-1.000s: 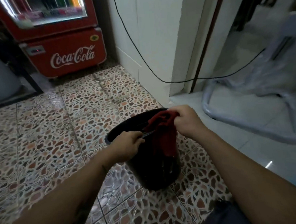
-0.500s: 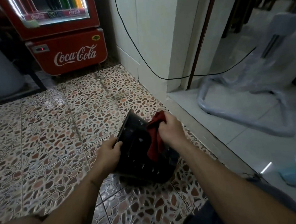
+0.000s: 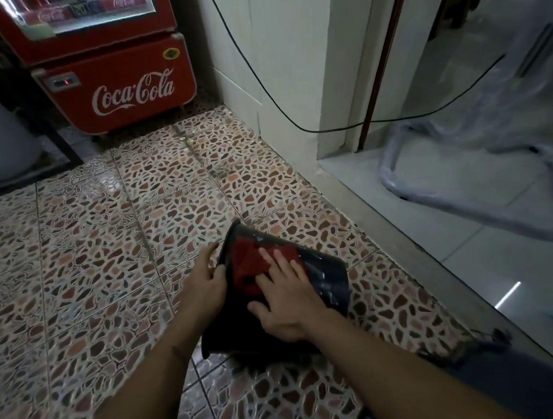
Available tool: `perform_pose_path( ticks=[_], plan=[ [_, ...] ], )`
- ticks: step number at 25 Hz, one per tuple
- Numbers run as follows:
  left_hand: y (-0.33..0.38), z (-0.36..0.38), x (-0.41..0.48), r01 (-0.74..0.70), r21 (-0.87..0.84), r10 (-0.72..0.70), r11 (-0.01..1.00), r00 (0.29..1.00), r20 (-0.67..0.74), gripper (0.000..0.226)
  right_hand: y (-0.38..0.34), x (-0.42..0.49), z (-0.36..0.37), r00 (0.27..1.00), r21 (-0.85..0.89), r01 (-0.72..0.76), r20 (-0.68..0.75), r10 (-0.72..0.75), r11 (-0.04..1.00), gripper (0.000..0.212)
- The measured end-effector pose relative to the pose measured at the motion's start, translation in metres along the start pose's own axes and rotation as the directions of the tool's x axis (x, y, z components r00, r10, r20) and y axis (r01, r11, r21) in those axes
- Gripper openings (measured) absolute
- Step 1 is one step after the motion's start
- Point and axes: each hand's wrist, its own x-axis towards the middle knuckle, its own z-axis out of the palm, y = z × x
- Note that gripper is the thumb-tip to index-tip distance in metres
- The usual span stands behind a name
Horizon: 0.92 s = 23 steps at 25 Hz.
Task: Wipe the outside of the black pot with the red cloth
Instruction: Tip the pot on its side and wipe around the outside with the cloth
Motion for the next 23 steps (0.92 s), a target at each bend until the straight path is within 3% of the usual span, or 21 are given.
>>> perform_pose_path(
  ticks=[3,7,9,12,15,17,19,23],
  plan=[
    [0.009,0.009,-0.002,-0.113,0.086,0.116,0.99,0.993,-0.029,0.053,0.028,0.005,-0.002,0.975,0.076,-0.223,-0.005,0.224,0.972,0.063],
    [0.001,0.017,-0.002,-0.181,0.071,0.187,0.981,0.978,-0.089,0.054,0.076,-0.001,-0.008,0.84,0.129,-0.542,0.045,0.541,0.831,0.062],
    [-0.005,0.018,0.001,-0.208,0.062,0.215,0.976,0.964,-0.153,0.052,0.073,0.0,-0.011,0.854,0.151,-0.516,0.017,0.519,0.843,0.052],
    [-0.011,0.021,0.008,-0.213,0.014,0.211,0.977,0.954,-0.214,0.05,0.036,0.009,-0.018,0.969,0.203,-0.218,-0.069,0.236,0.954,0.032],
    [-0.014,0.018,0.016,-0.221,-0.006,0.215,0.975,0.955,-0.204,0.051,0.016,0.03,-0.011,0.998,0.196,-0.012,-0.054,0.023,0.981,0.045],
    [-0.012,0.016,0.014,-0.225,-0.003,0.22,0.974,0.955,-0.197,0.052,0.026,0.053,-0.009,0.998,0.199,-0.051,-0.013,0.055,0.979,0.051],
    [-0.011,0.017,0.008,-0.239,0.008,0.235,0.971,0.947,-0.218,0.051,0.046,0.07,-0.011,0.979,0.231,-0.203,0.046,0.198,0.951,0.049],
    [-0.012,0.021,0.005,-0.3,0.038,0.302,0.953,0.936,-0.178,0.051,0.099,0.056,-0.012,0.855,0.274,-0.518,0.15,0.496,0.81,0.051]
  ],
)
